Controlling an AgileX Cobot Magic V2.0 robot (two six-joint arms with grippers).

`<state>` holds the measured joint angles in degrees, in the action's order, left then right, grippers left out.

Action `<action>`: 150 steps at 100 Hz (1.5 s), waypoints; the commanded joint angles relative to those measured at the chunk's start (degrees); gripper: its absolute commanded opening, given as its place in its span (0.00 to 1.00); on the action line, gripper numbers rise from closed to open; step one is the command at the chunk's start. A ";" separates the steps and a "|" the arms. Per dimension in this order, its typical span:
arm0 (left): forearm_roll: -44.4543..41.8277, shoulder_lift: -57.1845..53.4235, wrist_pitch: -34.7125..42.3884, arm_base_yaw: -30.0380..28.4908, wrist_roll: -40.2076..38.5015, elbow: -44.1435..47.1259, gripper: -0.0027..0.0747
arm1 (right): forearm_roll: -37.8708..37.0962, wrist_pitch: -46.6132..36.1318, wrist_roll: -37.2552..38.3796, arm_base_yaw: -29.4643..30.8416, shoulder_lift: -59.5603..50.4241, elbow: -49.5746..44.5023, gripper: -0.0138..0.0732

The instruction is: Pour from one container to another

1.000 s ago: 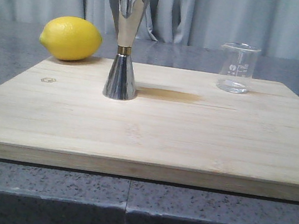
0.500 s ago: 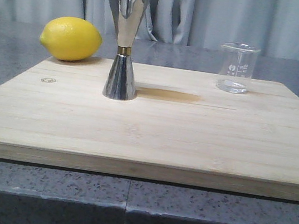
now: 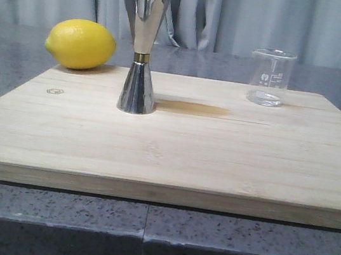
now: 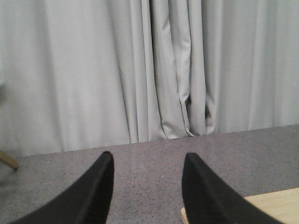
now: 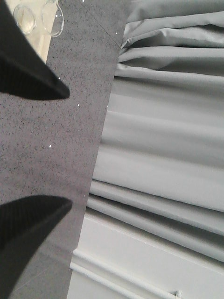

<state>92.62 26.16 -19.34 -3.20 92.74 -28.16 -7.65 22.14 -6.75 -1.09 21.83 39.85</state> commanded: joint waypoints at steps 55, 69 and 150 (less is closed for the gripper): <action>1.50 0.14 1.71 0.00 -0.77 -1.56 0.01 | -0.72 -4.37 -0.30 0.27 0.32 2.04 0.08; 1.97 0.14 1.71 0.00 -0.77 -1.56 0.01 | -0.72 -4.00 -0.30 0.27 0.32 2.04 0.08; 1.45 -13.91 9.23 0.00 -0.77 9.34 0.01 | -2.28 8.00 -0.30 0.27 -19.68 -3.67 0.08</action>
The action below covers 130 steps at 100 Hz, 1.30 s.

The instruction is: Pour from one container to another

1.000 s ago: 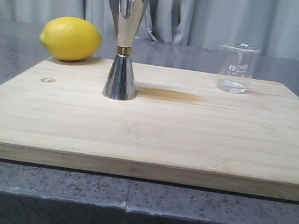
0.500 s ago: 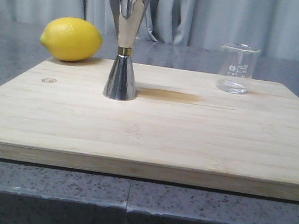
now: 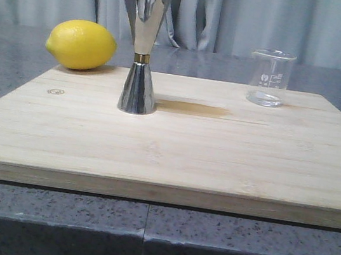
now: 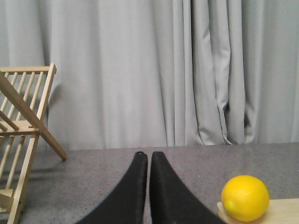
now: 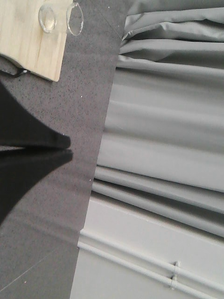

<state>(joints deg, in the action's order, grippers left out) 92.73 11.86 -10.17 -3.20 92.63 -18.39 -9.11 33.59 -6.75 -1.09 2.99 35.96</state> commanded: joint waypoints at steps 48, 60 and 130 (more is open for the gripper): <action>1.34 0.39 3.07 0.00 -0.66 1.35 0.01 | -0.83 -2.28 -0.30 0.27 -4.17 -2.91 0.08; 1.34 0.39 3.07 0.00 -0.66 1.35 0.01 | -0.83 -2.28 -0.30 0.27 -4.17 -2.91 0.08; 1.34 0.39 3.07 0.00 -0.66 1.35 0.01 | -0.83 -2.28 -0.30 0.27 -4.17 -2.91 0.08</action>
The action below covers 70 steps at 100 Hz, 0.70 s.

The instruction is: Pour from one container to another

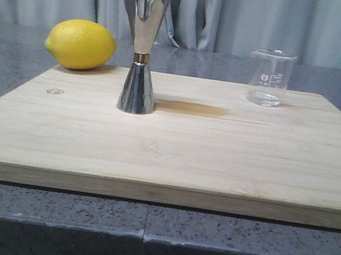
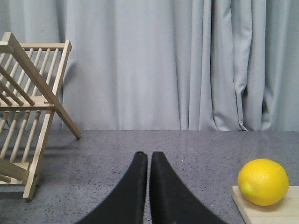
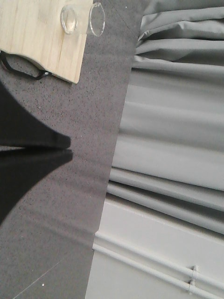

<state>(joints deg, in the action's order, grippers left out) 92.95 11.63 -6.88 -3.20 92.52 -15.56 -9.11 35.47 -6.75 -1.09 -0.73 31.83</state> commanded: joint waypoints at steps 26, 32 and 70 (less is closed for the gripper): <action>1.48 0.62 -1.16 0.00 -0.55 -1.48 0.01 | -0.83 -4.15 -0.30 0.27 -0.45 1.22 0.08; 1.57 0.62 -1.17 0.00 -0.55 -1.48 0.01 | -0.83 -4.15 -0.30 0.27 -0.45 1.22 0.08; 5.00 0.62 -0.68 0.00 -0.55 -1.48 0.01 | -0.83 -4.15 -0.30 0.27 -0.45 1.22 0.08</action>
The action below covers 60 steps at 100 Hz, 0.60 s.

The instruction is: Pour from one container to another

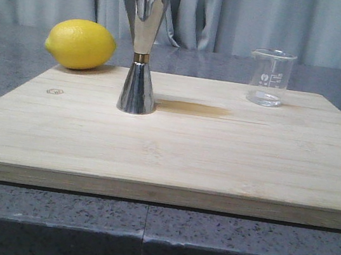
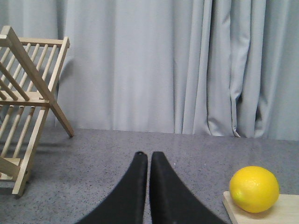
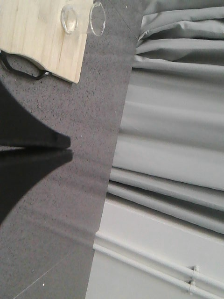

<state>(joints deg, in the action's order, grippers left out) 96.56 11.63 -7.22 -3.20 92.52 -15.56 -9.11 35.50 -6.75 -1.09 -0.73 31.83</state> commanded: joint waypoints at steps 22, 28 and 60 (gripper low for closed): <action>1.46 0.62 -0.26 0.00 -0.55 -1.48 0.01 | -0.83 -4.19 -0.30 0.27 -0.45 1.22 0.08; 1.46 0.62 -0.26 0.00 -0.55 -1.48 0.01 | -0.83 -4.19 -0.30 0.27 -0.45 1.22 0.08; 1.46 0.62 0.72 0.00 -0.55 -1.48 0.01 | -0.83 -4.19 -0.30 0.27 -0.45 1.22 0.08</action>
<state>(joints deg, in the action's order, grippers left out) 97.06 11.63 -6.79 -3.20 92.52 -15.56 -9.11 35.50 -6.75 -1.09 -0.73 31.83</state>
